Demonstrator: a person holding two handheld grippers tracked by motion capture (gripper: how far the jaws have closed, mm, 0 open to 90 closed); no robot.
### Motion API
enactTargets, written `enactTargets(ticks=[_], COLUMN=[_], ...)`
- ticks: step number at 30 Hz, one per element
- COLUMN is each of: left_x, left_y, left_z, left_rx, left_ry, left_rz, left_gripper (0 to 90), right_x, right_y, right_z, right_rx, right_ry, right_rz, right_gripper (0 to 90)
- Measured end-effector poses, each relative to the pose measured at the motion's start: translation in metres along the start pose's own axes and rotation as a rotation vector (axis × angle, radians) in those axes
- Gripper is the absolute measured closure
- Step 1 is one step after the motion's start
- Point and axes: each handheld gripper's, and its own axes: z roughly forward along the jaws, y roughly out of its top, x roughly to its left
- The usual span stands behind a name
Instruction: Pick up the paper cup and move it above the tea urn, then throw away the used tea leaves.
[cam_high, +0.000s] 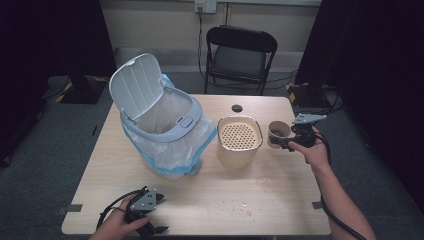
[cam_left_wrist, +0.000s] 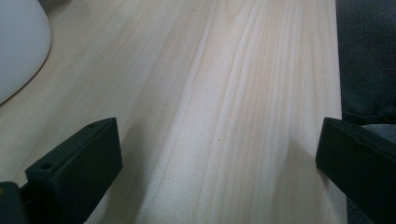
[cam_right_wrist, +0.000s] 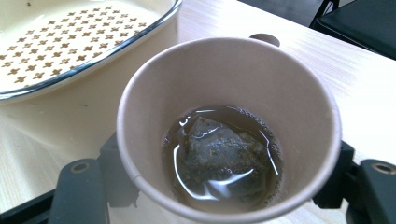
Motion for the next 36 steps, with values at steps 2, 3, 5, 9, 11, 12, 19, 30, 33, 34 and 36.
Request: enactTargets(ticks=[2, 3, 5, 9, 11, 12, 19, 30, 33, 34, 36], left_x=[0.000, 0.000, 0.000, 0.000, 0.000, 0.000, 0.000, 0.000, 0.000, 0.000, 0.000], left_y=[0.000, 0.000, 0.000, 0.000, 0.000, 0.000, 0.000, 0.000, 0.000, 0.000, 0.000], left_z=[0.000, 0.000, 0.000, 0.000, 0.000, 0.000, 0.000, 0.000, 0.000, 0.000, 0.000], left_rx=[0.000, 0.000, 0.000, 0.001, 0.000, 0.001, 0.001, 0.000, 0.000, 0.000, -0.001], left_ry=[-0.001, -0.001, -0.001, -0.001, 0.000, -0.001, -0.001, 0.000, 0.000, 0.000, 0.000], left_rz=[0.000, 0.000, 0.000, 0.000, 0.000, 0.000, 0.000, 0.000, 0.000, -0.001, 0.001], left_gripper=[0.0, 0.0, 0.0, 0.0, 0.0, 0.0, 0.0, 0.0, 0.0, 0.0, 0.0], right_x=[-0.002, -0.002, -0.004, -0.007, -0.009, -0.010, -0.015, -0.022, -0.025, -0.026, -0.028], right_y=[0.001, 0.002, 0.004, 0.009, 0.012, 0.013, 0.024, 0.038, 0.040, 0.042, 0.044], right_z=[0.001, 0.002, 0.003, 0.005, 0.006, 0.006, 0.010, 0.020, 0.024, 0.025, 0.027], right_rx=[0.001, 0.002, 0.003, -0.001, -0.003, -0.004, -0.003, 0.009, 0.011, 0.011, 0.006], right_ry=[0.001, -0.001, 0.002, -0.006, -0.009, -0.009, -0.024, -0.019, -0.019, -0.020, -0.022], right_rz=[0.000, 0.000, 0.001, -0.003, 0.003, 0.000, -0.009, -0.030, -0.029, -0.027, -0.029], right_gripper=[27.8, 27.8, 27.8, 27.9, 27.9, 27.9, 27.9, 27.9, 27.9, 27.9, 27.9])
